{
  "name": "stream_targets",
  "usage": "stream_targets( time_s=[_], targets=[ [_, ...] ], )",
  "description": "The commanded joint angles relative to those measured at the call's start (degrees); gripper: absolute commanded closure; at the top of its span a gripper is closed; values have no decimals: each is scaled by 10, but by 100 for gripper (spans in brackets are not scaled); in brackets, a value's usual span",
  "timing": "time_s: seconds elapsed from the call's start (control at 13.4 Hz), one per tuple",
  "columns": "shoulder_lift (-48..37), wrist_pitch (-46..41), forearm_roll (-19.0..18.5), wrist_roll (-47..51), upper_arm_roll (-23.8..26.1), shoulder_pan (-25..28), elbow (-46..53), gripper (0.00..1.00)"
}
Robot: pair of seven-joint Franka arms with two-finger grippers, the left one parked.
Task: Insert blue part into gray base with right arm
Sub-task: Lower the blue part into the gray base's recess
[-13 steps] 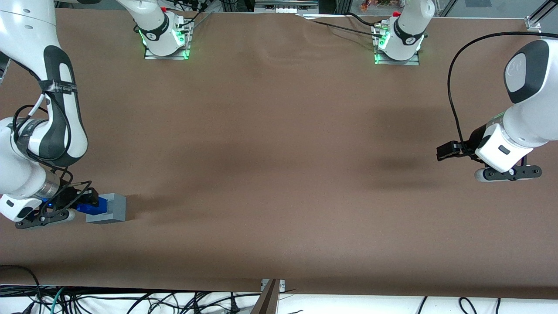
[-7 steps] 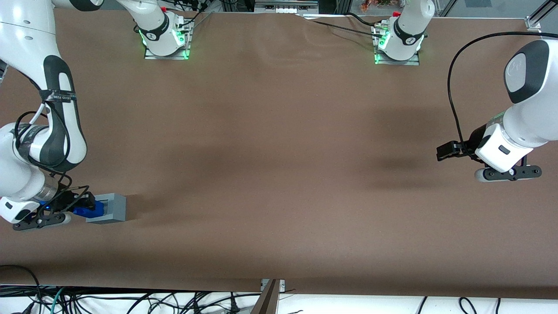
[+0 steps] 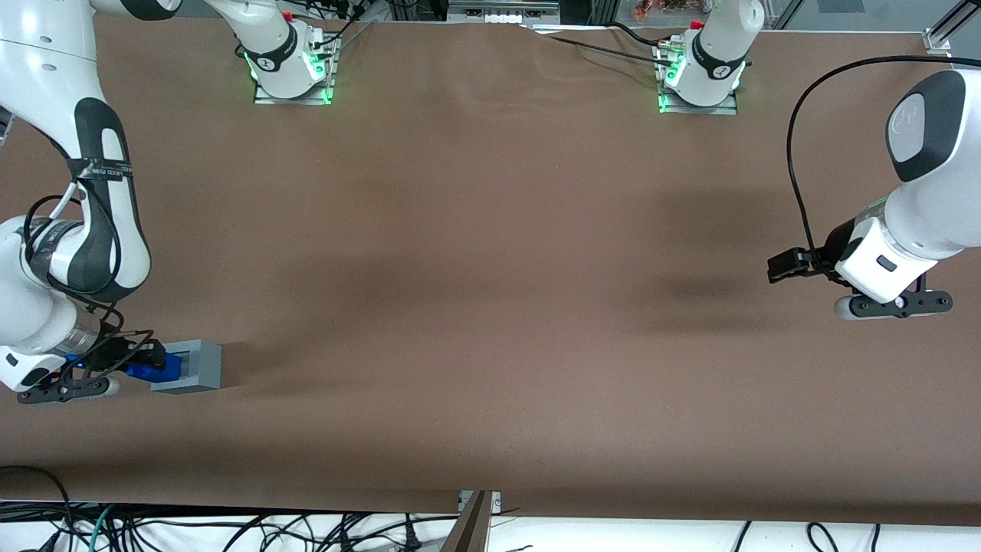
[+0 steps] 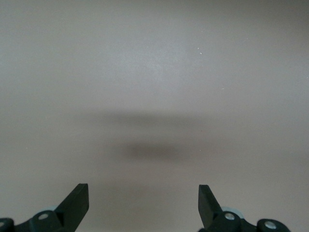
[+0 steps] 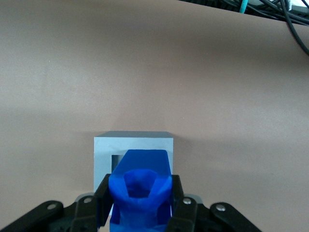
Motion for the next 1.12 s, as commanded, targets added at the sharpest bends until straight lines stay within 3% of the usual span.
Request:
stream_targets(
  time_s=[0.0,1.05],
  targets=[
    [9,-10,7,6,5,-1,5,76],
    [15,-27,8,16,9,3,3,76]
  ],
)
